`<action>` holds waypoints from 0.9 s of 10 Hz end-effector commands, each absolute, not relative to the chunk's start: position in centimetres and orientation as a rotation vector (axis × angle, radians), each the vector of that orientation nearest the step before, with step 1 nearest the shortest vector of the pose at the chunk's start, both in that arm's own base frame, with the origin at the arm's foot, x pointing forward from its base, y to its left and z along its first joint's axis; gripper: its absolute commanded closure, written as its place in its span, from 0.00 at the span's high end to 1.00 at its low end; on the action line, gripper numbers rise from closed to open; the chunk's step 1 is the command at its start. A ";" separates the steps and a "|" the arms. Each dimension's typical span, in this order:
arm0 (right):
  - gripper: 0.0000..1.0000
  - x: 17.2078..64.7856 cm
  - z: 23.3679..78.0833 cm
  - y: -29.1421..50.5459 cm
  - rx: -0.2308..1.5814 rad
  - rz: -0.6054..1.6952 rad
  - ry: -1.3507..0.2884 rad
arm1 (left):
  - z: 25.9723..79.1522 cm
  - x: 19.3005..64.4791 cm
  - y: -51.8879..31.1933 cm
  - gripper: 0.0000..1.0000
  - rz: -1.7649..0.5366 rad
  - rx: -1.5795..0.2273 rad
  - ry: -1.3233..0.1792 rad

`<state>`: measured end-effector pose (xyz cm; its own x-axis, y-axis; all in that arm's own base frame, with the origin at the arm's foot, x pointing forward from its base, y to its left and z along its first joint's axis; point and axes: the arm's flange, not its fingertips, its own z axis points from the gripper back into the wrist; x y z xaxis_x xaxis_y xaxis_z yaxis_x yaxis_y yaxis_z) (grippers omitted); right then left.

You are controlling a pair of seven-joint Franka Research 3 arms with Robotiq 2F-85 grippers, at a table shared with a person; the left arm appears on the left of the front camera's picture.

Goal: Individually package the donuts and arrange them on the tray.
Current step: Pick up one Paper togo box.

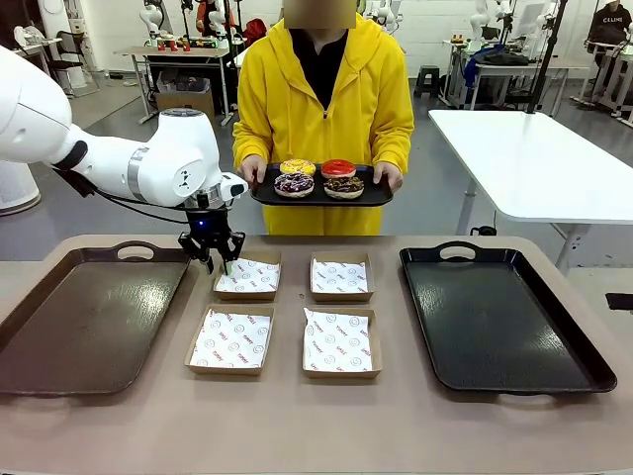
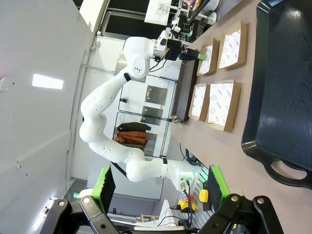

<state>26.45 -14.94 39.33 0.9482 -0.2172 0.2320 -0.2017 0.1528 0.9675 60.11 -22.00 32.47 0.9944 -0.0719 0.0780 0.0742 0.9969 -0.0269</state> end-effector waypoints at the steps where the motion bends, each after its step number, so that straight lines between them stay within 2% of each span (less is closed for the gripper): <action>1: 1.00 26.5 39.4 -15.0 1.444 -0.002 -0.375 | 32.6 61.1 -21.9 0.00 -0.078 -0.045 -0.049; 7: 1.00 26.5 39.4 -15.0 1.444 -0.002 -0.375 | 34.0 60.9 -21.9 0.00 -0.046 -0.045 -0.046; 9: 1.00 26.5 39.4 -15.0 1.444 -0.002 -0.375 | 38.6 60.0 -22.1 0.00 -0.018 -0.048 0.003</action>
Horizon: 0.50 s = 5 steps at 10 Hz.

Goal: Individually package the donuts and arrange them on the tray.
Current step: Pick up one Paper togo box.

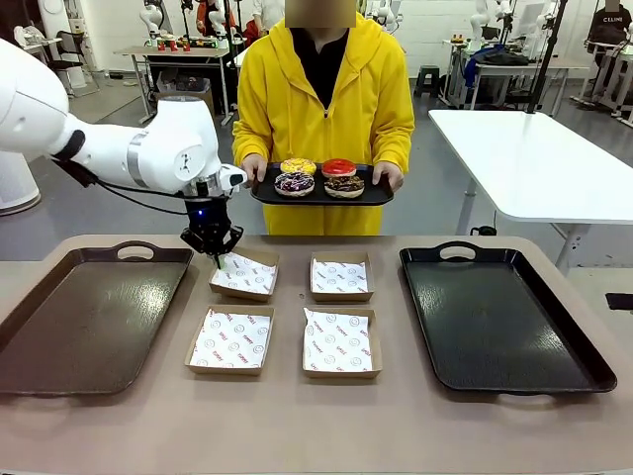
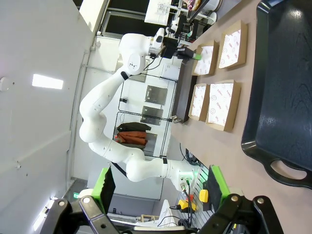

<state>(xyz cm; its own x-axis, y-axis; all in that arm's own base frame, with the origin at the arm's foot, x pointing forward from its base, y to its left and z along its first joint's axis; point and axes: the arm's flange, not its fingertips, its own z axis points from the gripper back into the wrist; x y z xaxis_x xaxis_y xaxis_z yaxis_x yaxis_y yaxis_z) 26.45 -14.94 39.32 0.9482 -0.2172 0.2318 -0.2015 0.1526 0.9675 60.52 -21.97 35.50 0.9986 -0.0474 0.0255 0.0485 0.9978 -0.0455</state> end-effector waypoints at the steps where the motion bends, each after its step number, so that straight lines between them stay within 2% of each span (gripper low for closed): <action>1: 1.00 26.5 39.4 -15.0 1.444 -0.002 -0.375 | 41.6 59.8 -22.0 0.00 -0.005 -0.067 -0.016; 5: 1.00 26.5 39.4 -15.0 1.444 -0.002 -0.375 | 49.6 59.0 -21.5 0.00 0.021 -0.079 -0.100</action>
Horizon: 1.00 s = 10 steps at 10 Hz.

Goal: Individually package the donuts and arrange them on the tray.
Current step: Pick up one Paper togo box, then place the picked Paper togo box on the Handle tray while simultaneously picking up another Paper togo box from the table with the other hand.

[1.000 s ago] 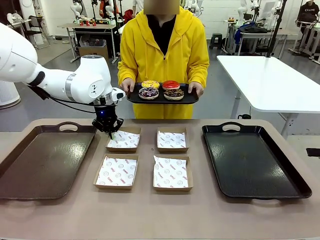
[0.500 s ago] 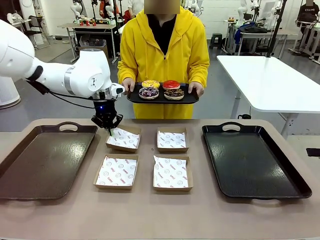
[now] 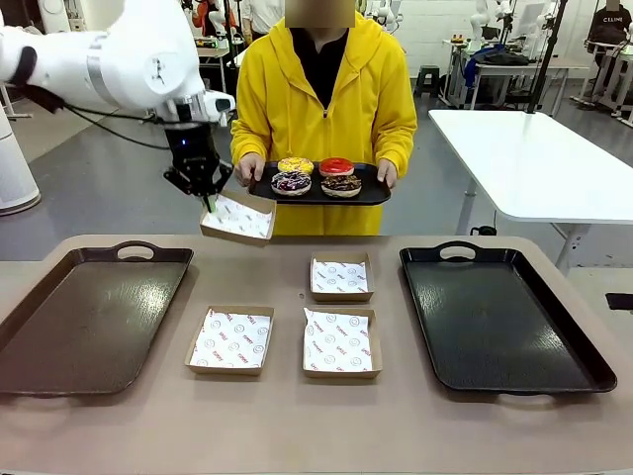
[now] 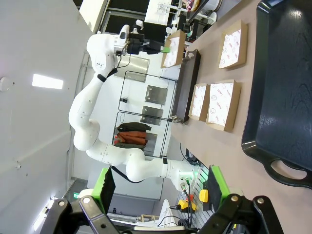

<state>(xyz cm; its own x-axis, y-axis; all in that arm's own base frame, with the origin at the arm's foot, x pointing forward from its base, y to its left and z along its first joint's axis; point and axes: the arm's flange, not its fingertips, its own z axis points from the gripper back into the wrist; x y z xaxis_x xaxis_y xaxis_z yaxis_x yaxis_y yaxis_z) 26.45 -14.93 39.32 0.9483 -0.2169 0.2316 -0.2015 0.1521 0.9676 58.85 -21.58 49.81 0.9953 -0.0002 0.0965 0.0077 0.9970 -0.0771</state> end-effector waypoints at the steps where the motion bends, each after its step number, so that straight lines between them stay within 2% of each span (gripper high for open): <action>1: 1.00 26.5 39.4 -15.0 1.444 -0.002 -0.375 | 50.1 58.9 -21.4 0.00 0.019 -0.081 -0.111; 10: 1.00 26.5 39.4 -15.0 1.444 -0.002 -0.375 | 50.8 58.8 -21.5 0.00 0.000 -0.082 -0.112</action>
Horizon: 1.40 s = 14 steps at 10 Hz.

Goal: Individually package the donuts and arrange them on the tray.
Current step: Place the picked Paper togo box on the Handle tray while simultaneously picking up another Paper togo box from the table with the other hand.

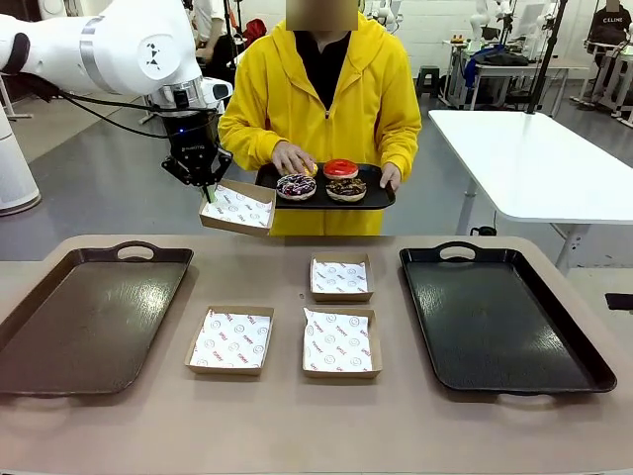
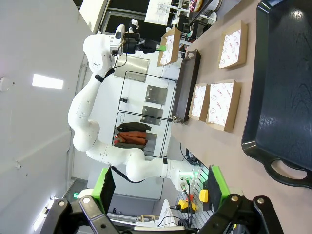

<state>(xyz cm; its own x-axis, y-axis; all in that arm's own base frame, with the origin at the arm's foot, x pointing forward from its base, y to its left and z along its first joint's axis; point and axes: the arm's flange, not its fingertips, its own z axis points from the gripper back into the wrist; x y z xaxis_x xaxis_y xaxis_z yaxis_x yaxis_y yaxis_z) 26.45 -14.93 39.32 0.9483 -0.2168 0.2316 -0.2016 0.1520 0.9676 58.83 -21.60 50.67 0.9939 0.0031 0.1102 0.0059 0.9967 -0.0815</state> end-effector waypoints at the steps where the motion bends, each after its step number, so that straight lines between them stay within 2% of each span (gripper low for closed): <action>1: 1.00 26.5 39.4 -15.0 1.444 -0.002 -0.375 | 50.8 58.8 -21.5 0.00 0.000 -0.082 -0.112; 14: 1.00 26.5 39.4 -15.0 1.444 -0.002 -0.375 | 50.8 58.8 -21.5 0.00 0.000 -0.082 -0.112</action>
<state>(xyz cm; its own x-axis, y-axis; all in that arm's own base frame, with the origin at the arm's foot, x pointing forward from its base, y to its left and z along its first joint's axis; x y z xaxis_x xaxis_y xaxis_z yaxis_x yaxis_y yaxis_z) 26.45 -14.93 39.32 0.9483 -0.2168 0.2316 -0.2016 0.1520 0.9676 58.83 -21.60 50.66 0.9939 0.0031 0.1102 0.0059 0.9967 -0.0815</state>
